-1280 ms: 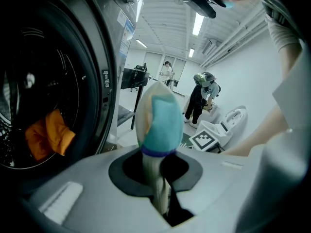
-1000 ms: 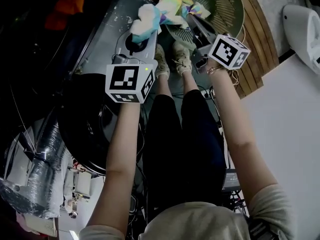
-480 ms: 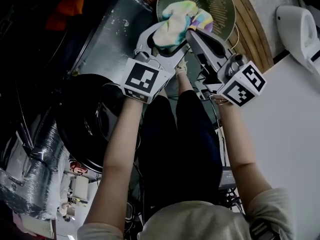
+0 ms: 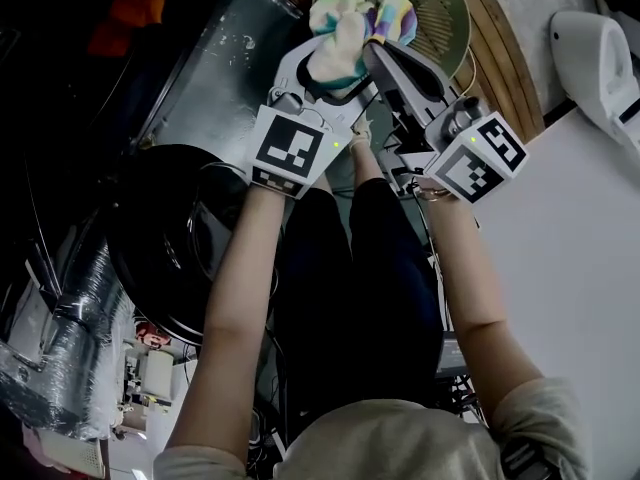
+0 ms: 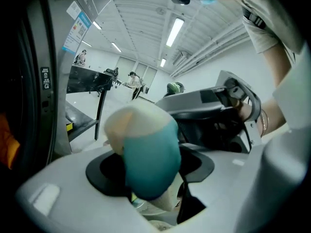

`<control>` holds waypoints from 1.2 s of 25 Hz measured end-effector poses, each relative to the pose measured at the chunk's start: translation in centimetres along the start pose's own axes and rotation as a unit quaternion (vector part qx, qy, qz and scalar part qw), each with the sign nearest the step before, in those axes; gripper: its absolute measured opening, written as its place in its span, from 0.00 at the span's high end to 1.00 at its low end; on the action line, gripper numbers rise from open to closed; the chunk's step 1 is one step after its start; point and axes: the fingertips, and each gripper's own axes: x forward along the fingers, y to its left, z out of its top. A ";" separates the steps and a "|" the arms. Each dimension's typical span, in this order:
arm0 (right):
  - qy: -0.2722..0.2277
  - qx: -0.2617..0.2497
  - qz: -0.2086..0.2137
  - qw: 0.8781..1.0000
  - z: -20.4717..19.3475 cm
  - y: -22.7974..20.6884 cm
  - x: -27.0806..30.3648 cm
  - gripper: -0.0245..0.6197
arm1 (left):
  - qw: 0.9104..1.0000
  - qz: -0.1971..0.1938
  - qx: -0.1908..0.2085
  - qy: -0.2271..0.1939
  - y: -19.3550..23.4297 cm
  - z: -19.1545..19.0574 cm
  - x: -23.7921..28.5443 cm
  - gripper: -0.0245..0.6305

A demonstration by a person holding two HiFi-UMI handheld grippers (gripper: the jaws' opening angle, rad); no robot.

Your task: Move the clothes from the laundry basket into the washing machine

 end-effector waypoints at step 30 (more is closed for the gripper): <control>0.049 0.007 0.036 0.998 -4.1 0.2 4.5 0.94 | 0.989 0.132 -0.065 0.002 6.8 -2.2 -8.4 0.79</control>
